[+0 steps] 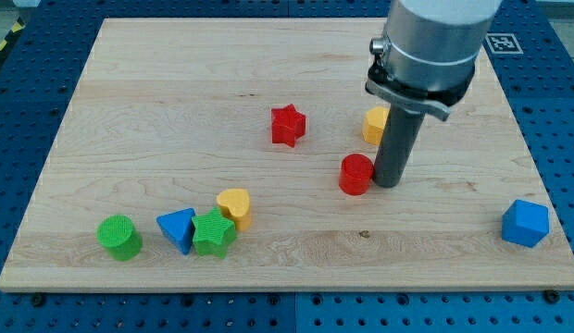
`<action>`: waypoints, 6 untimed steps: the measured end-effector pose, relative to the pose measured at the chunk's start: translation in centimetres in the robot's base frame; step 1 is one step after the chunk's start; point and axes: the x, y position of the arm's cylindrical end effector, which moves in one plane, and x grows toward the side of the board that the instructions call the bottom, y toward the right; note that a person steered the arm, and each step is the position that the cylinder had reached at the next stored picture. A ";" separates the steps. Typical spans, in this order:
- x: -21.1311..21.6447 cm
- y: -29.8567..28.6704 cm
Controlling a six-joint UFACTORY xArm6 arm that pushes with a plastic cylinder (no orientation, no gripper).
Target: Move blue cube right a bit
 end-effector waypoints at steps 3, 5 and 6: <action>7.5 9.3; 7.5 16.0; 7.5 17.0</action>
